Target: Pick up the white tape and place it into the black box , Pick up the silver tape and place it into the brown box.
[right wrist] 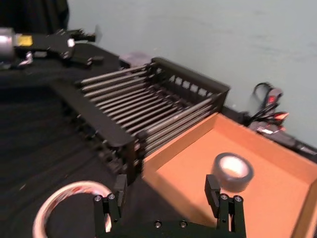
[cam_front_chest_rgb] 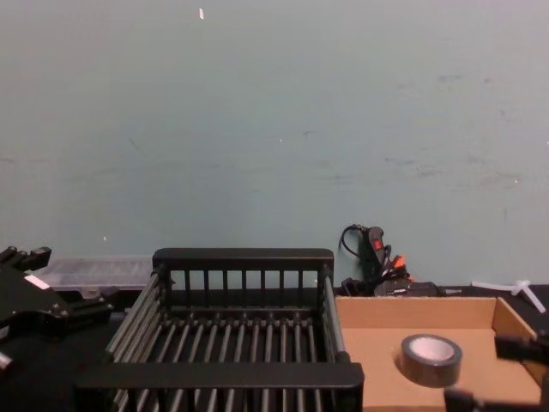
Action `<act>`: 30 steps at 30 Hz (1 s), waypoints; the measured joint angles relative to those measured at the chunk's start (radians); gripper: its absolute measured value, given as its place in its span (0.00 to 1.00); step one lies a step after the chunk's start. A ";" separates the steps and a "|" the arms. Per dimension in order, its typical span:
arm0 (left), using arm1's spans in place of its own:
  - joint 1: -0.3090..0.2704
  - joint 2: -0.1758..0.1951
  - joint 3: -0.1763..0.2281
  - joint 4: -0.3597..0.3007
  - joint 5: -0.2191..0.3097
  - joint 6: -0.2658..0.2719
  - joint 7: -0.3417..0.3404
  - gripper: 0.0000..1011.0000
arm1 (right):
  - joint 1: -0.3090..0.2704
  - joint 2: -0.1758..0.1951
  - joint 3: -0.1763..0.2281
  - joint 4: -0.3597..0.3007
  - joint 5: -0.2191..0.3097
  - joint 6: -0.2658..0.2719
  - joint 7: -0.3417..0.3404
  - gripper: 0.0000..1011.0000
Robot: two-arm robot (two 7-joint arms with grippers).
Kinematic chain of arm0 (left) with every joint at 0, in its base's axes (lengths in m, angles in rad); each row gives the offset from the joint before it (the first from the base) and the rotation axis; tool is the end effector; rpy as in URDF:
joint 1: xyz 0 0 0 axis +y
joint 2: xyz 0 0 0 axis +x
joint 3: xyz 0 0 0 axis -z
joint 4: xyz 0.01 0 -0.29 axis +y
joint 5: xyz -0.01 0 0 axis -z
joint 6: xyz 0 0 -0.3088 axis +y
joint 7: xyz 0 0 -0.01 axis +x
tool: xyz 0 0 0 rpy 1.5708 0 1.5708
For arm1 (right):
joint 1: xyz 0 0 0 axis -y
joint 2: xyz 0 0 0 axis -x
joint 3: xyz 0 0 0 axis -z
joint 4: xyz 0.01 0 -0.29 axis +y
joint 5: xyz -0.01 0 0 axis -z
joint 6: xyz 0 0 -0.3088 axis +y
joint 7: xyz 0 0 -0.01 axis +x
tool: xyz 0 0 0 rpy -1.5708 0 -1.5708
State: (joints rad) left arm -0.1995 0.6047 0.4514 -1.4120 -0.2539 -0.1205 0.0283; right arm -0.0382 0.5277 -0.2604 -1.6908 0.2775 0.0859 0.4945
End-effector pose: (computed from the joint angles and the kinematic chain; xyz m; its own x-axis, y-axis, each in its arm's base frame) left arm 0.3581 0.0827 -0.3023 0.2923 0.8803 0.3737 -0.9553 0.2873 0.0703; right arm 0.3061 -0.0591 -0.2814 0.7063 -0.6971 0.1229 0.7035 0.6720 -0.2313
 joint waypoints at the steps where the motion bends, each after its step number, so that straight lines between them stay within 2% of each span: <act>1: 0.000 0.000 0.000 0.000 0.000 0.000 0.000 0.99 | -0.004 0.003 -0.003 -0.001 0.000 -0.001 0.000 0.99; 12: 0.000 0.000 0.000 0.000 0.000 0.000 0.000 0.99 | -0.013 0.012 -0.066 0.011 -0.012 0.000 -0.020 0.99; 20: 0.000 0.000 0.000 0.000 0.000 0.000 0.000 0.99 | 0.012 -0.006 -0.113 0.047 -0.032 0.021 -0.037 0.99; 30: 0.000 0.000 0.000 0.000 0.000 0.000 0.000 0.99 | 0.029 -0.036 -0.142 0.085 -0.050 0.010 -0.055 0.99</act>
State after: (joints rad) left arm -0.1996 0.6046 0.4514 -1.4120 -0.2539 -0.1205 0.0283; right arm -0.0093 0.4921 -0.4020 -1.6054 0.2275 0.0960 0.4396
